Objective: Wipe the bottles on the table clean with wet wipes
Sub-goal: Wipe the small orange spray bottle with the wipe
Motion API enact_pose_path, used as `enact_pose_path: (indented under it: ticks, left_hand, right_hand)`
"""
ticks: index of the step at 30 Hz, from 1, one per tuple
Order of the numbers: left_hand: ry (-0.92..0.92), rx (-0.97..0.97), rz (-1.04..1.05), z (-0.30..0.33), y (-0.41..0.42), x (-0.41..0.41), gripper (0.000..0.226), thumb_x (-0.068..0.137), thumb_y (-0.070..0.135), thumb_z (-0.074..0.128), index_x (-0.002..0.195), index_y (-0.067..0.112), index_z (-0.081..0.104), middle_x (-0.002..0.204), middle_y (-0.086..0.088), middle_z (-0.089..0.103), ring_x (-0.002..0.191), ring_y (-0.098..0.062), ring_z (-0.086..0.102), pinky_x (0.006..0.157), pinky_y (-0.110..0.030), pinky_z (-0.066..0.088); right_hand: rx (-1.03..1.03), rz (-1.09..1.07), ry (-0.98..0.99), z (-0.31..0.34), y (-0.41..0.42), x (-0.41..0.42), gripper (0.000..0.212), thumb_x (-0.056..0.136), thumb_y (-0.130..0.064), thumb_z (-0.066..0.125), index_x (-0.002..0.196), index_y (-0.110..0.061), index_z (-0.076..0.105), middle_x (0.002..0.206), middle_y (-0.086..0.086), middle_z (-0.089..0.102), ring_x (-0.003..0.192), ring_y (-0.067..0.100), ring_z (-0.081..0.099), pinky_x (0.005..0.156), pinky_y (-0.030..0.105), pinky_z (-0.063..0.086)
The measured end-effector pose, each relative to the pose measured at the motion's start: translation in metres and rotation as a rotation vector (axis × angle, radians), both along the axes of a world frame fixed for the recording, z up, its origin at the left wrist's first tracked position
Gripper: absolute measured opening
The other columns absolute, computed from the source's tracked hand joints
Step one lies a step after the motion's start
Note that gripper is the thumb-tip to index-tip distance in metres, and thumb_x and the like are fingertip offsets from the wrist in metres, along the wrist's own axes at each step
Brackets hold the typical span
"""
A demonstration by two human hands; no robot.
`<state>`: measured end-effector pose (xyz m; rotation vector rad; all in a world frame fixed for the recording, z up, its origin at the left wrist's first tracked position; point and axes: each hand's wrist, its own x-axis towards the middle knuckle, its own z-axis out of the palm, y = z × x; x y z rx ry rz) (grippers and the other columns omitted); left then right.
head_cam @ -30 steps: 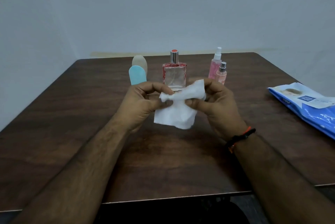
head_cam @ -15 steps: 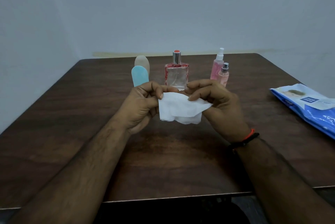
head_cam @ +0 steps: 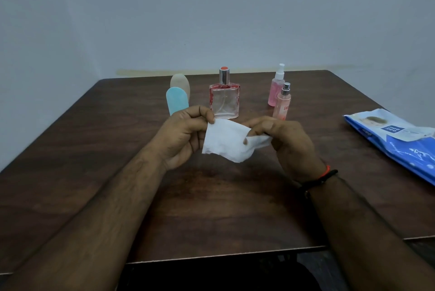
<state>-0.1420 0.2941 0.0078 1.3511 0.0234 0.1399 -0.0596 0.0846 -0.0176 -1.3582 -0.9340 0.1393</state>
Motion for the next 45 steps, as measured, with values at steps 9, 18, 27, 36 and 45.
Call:
enact_pose_path:
  ticks: [9,18,27,36,45]
  left_hand:
    - [0.029,0.241,-0.014,0.008,-0.023,0.016,0.02,0.075,-0.006,0.075,0.086,0.008,0.065,0.085,-0.009,0.07,0.079,-0.021,0.069,0.066,-0.029,0.059]
    - [-0.022,0.444,-0.032,0.012,-0.056,0.058,0.028,0.076,-0.002,0.079,0.098,0.01,0.067,0.091,-0.013,0.072,0.081,-0.016,0.068,0.077,-0.032,0.059]
    - [-0.003,0.472,0.265,-0.019,-0.094,0.126,0.072,0.075,0.018,0.086,0.137,0.016,0.049,0.13,0.003,0.057,0.114,-0.015,0.059,0.096,-0.033,0.053]
    - [-0.088,0.501,0.176,-0.028,-0.111,0.155,0.055,0.082,0.011,0.078,0.132,0.017,0.056,0.109,0.004,0.067,0.096,-0.013,0.066,0.083,-0.027,0.057]
    - [-0.073,0.832,0.131,-0.025,-0.131,0.159,0.042,0.086,0.014,0.068,0.126,0.021,0.058,0.1,0.007,0.067,0.089,-0.008,0.063,0.083,-0.022,0.051]
  right_hand:
    - [-0.174,-0.243,0.132,0.008,-0.006,-0.004,0.051,0.083,-0.054,0.068,0.067,-0.006,0.057,0.067,0.013,0.055,0.065,0.016,0.052,0.064,0.033,0.042]
    - [-0.3,-0.154,0.325,0.009,-0.035,0.01,0.02,0.084,-0.008,0.074,0.102,-0.003,0.072,0.094,0.014,0.076,0.087,0.029,0.074,0.078,0.039,0.06]
    - [-0.074,-0.564,0.555,0.001,-0.056,0.031,0.012,0.087,-0.007,0.07,0.098,-0.009,0.074,0.091,0.008,0.077,0.086,0.025,0.073,0.072,0.034,0.06]
    - [0.023,-0.791,0.592,-0.001,-0.059,0.041,0.016,0.088,-0.008,0.069,0.103,-0.009,0.072,0.098,0.004,0.074,0.094,0.022,0.071,0.083,0.038,0.059]
    - [-0.032,-0.962,0.568,-0.011,-0.057,0.054,0.024,0.086,-0.014,0.069,0.109,-0.009,0.071,0.101,0.003,0.073,0.096,0.021,0.068,0.091,0.044,0.057]
